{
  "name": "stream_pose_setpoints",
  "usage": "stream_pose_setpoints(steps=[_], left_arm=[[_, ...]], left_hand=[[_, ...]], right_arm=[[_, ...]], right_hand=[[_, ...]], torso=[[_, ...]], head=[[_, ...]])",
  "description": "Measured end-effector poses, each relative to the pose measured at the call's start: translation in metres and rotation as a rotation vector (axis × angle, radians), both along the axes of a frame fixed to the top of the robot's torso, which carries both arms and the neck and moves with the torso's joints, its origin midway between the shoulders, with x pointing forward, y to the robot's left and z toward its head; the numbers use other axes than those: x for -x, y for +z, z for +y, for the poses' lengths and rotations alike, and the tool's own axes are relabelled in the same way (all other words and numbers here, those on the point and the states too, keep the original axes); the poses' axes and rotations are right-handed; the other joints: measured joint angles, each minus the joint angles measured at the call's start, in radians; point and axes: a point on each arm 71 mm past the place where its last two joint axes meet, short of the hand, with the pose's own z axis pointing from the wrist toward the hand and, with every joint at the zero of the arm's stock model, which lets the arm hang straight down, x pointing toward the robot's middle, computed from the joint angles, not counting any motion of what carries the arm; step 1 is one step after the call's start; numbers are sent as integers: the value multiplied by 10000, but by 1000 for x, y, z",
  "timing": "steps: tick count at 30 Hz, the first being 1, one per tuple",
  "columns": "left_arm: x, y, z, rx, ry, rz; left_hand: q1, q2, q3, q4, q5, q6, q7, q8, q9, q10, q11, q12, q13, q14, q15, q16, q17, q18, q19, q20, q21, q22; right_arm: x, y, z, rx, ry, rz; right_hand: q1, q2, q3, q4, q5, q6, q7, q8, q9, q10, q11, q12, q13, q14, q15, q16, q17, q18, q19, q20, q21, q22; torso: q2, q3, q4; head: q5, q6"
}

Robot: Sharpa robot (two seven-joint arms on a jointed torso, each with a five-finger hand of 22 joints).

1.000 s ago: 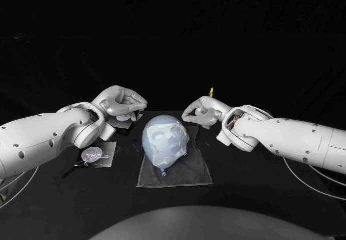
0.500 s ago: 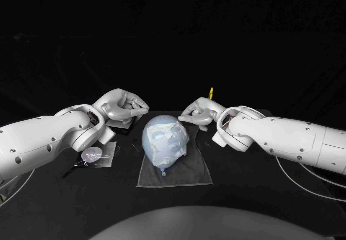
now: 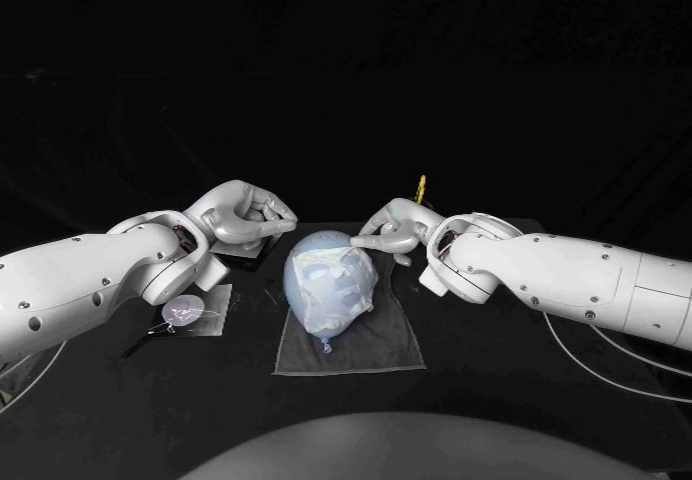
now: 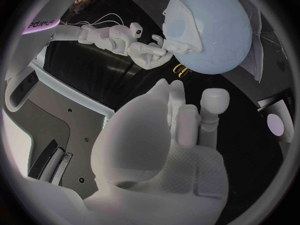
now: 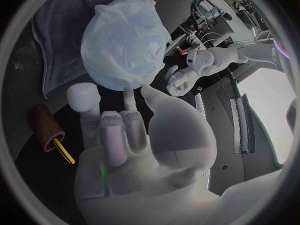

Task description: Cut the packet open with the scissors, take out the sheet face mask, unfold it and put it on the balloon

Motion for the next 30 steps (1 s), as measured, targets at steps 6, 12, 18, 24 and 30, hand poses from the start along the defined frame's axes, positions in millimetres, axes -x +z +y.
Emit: stream_pose_setpoints(steps=[6,12,18,24,30], left_arm=[[0,0,1,-47,33,31],[0,-1,3,-90,81,53],[0,-1,4,-116,104,73],[0,-1,5,-137,135,85],[0,-1,8,-168,192,94]], left_hand=[[-48,-48,28,28,0,0,-1,0,13,-36,36,67,56,0,0,0,27,0,0,0,44,26],[-48,-48,27,28,0,-1,-1,0,14,-36,36,68,90,-1,0,0,32,-2,-1,0,44,27],[-49,-48,27,28,1,-1,-2,0,13,-35,36,68,90,-1,-1,0,46,-2,-1,0,44,36],[-102,-101,27,27,1,-41,34,0,26,-107,38,120,118,-2,-1,-1,52,-2,-1,0,43,44],[-102,-101,27,27,1,-41,34,0,26,-107,38,120,127,-2,0,-1,52,-3,-1,0,82,58]], right_arm=[[1,0,3,71,13,2],[3,1,6,144,115,-45],[4,1,5,306,166,-128],[7,3,5,409,316,-234],[12,5,4,438,431,-376]], right_hand=[[40,-119,-75,11,0,-1,0,0,17,-1,0,-2,-6,0,0,-3,0,-3,-1,0,0,-3],[212,-290,-145,-58,0,-1,-1,0,58,-1,0,-4,-6,-1,1,-28,-4,-9,-2,1,0,-9],[480,-392,-236,-149,0,101,-102,96,119,34,-40,-6,-2,-33,-36,6,-9,-16,-2,1,0,3],[607,-367,-265,-177,0,386,-206,324,220,17,-165,-24,0,-3,-113,5,-7,-73,35,-37,0,16],[893,-191,-216,-226,0,703,-450,703,413,10,-349,173,3,1,-289,4,-4,-78,144,-146,89,78]], torso=[[2,-7,1],[2,-12,3],[2,-12,2],[3,-7,-1],[4,2,-7]], head=[[9,0],[13,0],[18,0],[18,0],[34,0]])
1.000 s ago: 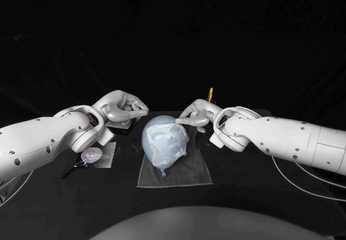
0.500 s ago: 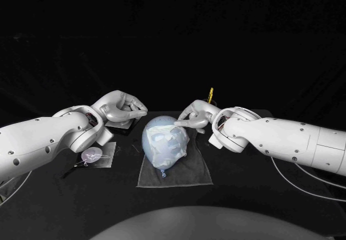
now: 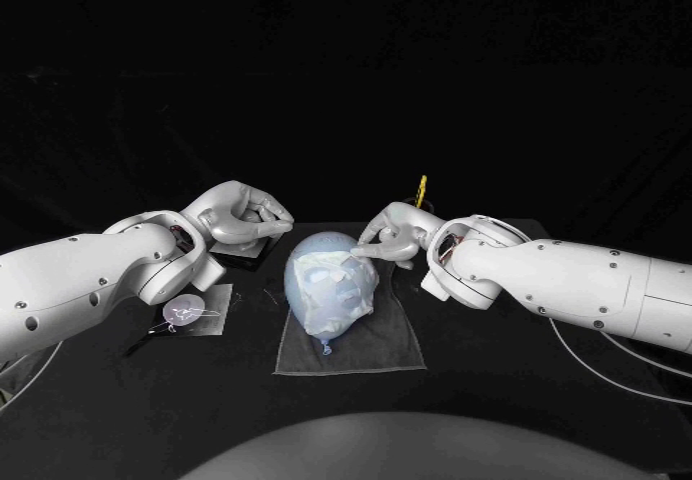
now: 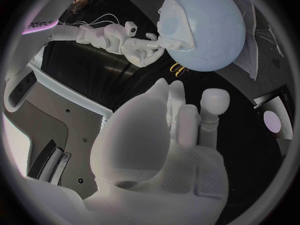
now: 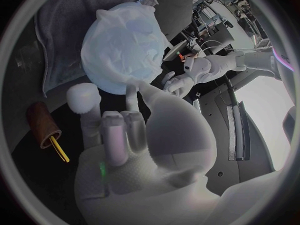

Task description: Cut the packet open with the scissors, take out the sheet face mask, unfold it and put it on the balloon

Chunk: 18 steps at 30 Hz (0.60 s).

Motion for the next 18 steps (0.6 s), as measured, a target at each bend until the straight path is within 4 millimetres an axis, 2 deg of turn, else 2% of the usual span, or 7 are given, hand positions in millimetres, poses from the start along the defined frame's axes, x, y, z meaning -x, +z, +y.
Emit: stream_pose_setpoints(steps=[6,11,15,18], left_arm=[[0,0,1,-16,31,2],[-1,0,2,-24,61,3],[-1,-1,2,-27,76,3],[-1,-1,2,-23,72,4]], left_hand=[[0,0,9,9,0,0,0,0,0,0,0,-1,1,0,0,-1,-22,0,0,0,0,2],[0,0,28,28,0,0,-1,0,0,0,0,-1,24,-1,0,-6,-68,0,-21,20,0,18],[0,0,28,28,0,0,-1,0,9,1,0,-2,30,-1,0,-7,-82,0,-37,35,0,29],[0,0,28,28,0,0,-1,0,9,1,0,-2,30,-1,0,-7,-87,-1,-37,35,0,29]], right_arm=[[3,2,-3,-68,32,-193],[7,4,-3,-206,119,-361],[8,5,-3,-272,188,-470],[8,5,-3,-295,232,-540]], right_hand=[[273,274,181,-115,-3,231,-231,441,231,9,-207,232,-1,-1,-176,-6,5,-3,69,-144,205,108],[453,326,417,-245,-27,304,-307,848,432,-9,-328,233,-5,2,-286,-9,5,-8,121,-268,289,187],[583,327,526,-354,-34,267,-344,1026,432,-8,-329,232,-9,19,-303,-34,4,-18,157,-304,343,203],[624,364,527,-354,-2,267,-344,1037,432,25,-363,232,-9,-13,-336,-4,4,-20,157,-304,348,226]], torso=[[-3,0,-5],[-3,-1,-3],[-3,-2,0],[-6,-8,7]], head=[[-19,0],[-28,0],[-52,0],[-55,0]])
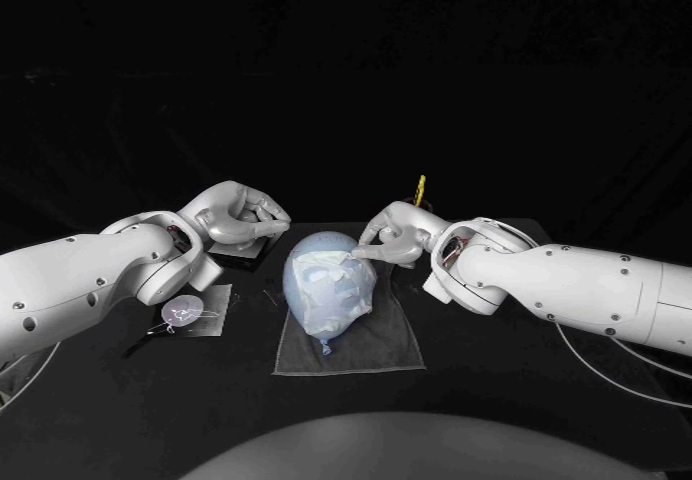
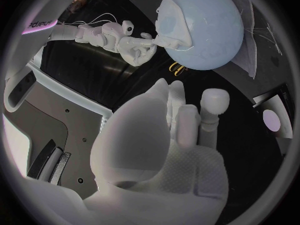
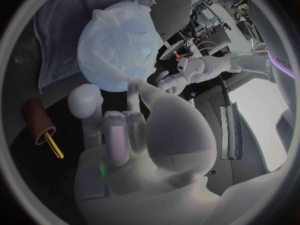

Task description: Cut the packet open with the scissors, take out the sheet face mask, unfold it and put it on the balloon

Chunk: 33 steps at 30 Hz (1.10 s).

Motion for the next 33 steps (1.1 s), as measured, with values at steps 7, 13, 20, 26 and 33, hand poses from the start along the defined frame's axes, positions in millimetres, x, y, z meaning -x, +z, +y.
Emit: stream_pose_setpoints(steps=[7,13,20,26,33], left_arm=[[0,0,0,3,3,1],[0,0,0,10,-1,2],[0,0,0,15,-6,4],[0,0,-1,21,-16,6],[0,0,-1,24,-22,10]], left_hand=[[-29,29,27,-28,0,-38,34,0,-1,-56,15,39,21,0,0,0,-10,0,0,0,43,23],[-40,40,27,-28,0,-52,21,0,12,-106,34,39,41,0,0,-1,-64,-1,0,0,43,28],[-79,2,27,-28,0,-52,21,0,11,-106,34,38,42,-1,0,-1,-68,0,0,0,43,28],[-79,2,27,-28,0,-88,56,0,11,-143,71,38,53,-1,0,-1,-75,-1,0,0,42,27],[-79,2,27,-28,0,-89,55,0,10,-179,36,37,54,-1,0,-2,-70,-1,0,0,41,34]], right_arm=[[4,1,-1,13,156,-113],[16,1,-3,137,513,-276],[26,-1,-1,821,1245,-1062],[33,-5,3,1590,1828,-2060],[36,-6,6,2013,2101,-3076]], right_hand=[[120,-12,31,30,0,-38,-35,42,-2,0,0,-1,4,-1,1,5,-8,-4,18,-19,0,4],[120,-11,54,53,-2,-93,-51,70,-1,0,0,-2,6,-2,2,4,-7,-57,35,-35,0,36],[133,1,54,53,-5,-111,-34,99,-1,-1,1,-7,8,-3,3,-3,-5,-62,35,-35,-1,36],[131,0,54,53,-17,-139,-7,144,-1,-2,2,-20,7,-4,4,-6,1,-65,34,-35,48,36],[-43,-177,197,26,-24,-273,-47,420,-1,-3,2,-37,1,-4,5,3,1,25,-2,-70,-109,-41]], torso=[[0,-10,3],[-1,-10,-7],[-9,-1,-13],[1,5,-10],[5,4,-7]], head=[[-16,0],[24,0],[33,0],[33,0],[34,0]])
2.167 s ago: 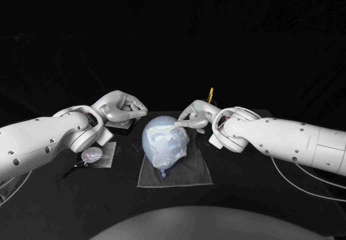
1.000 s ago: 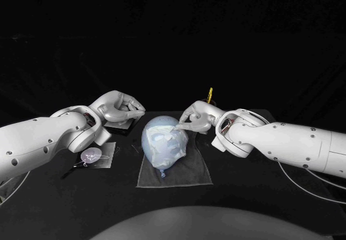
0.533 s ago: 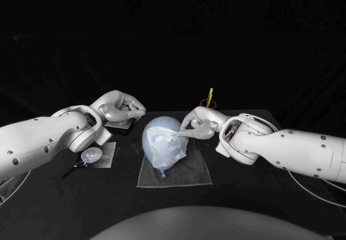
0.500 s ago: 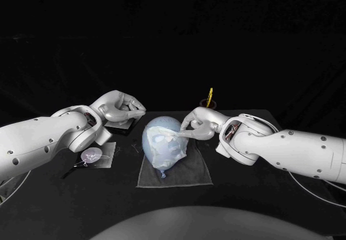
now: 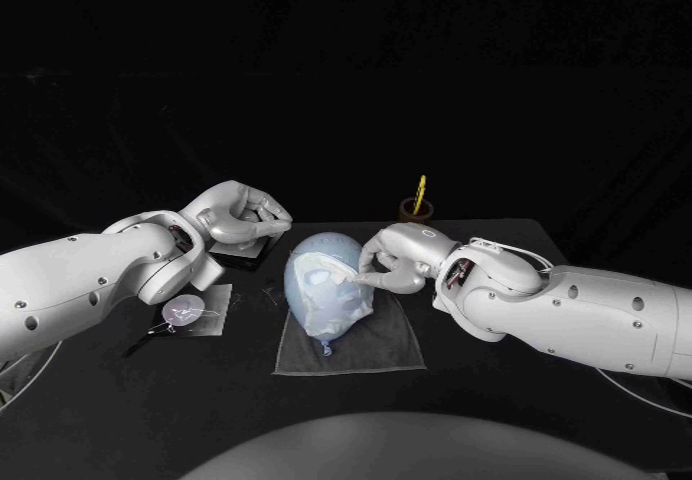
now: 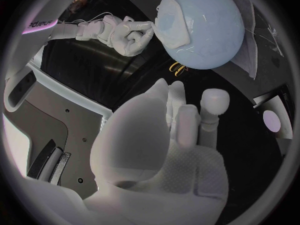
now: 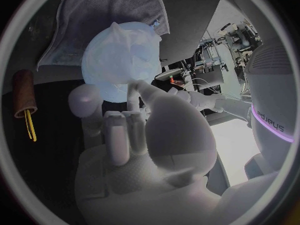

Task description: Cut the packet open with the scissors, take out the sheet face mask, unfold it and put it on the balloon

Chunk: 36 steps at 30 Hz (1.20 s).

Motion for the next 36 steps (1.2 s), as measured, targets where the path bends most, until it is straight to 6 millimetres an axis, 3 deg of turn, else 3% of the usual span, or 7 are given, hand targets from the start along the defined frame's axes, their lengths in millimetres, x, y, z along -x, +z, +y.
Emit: stream_pose_setpoints(steps=[4,10,14,19,25,31,36], left_arm=[[0,0,-1,-1,-36,12],[5,0,-10,-366,-528,-221],[9,-1,-21,-902,-1100,-618],[13,-2,-31,-1604,-1612,-1137],[14,-3,-41,-2359,-1852,-1674],[15,-4,-47,-2987,-1701,-1976],[14,-5,-46,-3396,-1360,-2091]], left_hand=[[0,0,84,-27,0,-7,6,0,28,-130,20,-1,10,-74,73,-56,-51,-1,-100,93,-1,-51],[-322,-322,63,-7,0,-311,138,0,99,-756,214,-718,-326,-926,239,-640,-1328,-3,-1104,205,-764,-1266],[-570,-570,-182,14,0,-373,199,0,140,-912,301,-1076,-536,-1368,327,-968,-1946,186,-1617,316,-1221,-1891],[-699,-699,-422,-2,0,-371,197,122,215,-909,299,-1117,-607,-1395,355,-1007,-2014,243,-1684,356,-1294,-2004],[-765,-633,-596,15,0,-263,91,271,318,-728,228,-1117,-610,-1321,281,-938,-1705,242,-1582,305,-1132,-1696],[-688,-557,-735,-15,0,-99,0,473,423,-527,104,-916,-541,-708,207,-559,-868,241,-844,249,-479,-777],[-440,-455,-861,3,0,-304,21,504,449,-367,53,-419,-276,-180,136,-227,-108,5,-245,142,151,88]], right_arm=[[1,1,0,-67,-16,-412],[1,5,-2,-479,-250,-1005],[1,8,-4,-811,-443,-1322],[2,12,-6,-1180,-605,-1572],[3,16,-8,-1598,-767,-1735],[1,19,-10,-1875,-944,-1819],[-2,20,-13,-1970,-1085,-1815]], right_hand=[[69,-69,64,-63,0,-23,21,149,0,0,0,35,-1,0,0,2,0,22,0,0,0,-4],[103,-103,64,-63,-1,-48,46,191,1,-1,2,36,1,0,1,1,-8,22,-1,1,78,75],[105,-102,90,-38,-14,-61,58,256,1,-16,16,35,4,-1,1,1,-8,21,-1,1,123,93],[106,-100,90,-38,-8,-70,67,263,2,-16,17,35,6,-1,2,-6,-8,19,-1,1,128,101],[108,-98,91,-39,27,-83,80,263,4,-17,17,34,7,-1,2,-8,-6,9,-1,2,127,101],[122,-84,91,-39,27,-77,74,259,6,-17,17,23,7,-2,2,-19,0,2,-2,2,127,100],[134,-71,91,-40,25,-76,73,252,6,-17,18,19,5,-2,3,2,0,-1,-2,2,127,98]], torso=[[-1,-4,7],[-1,-5,11],[0,-5,11],[1,-5,8],[1,-4,4],[-1,-5,3],[-1,-5,6]], head=[[21,0],[58,0],[83,0],[128,0],[176,0],[190,0],[190,0]])
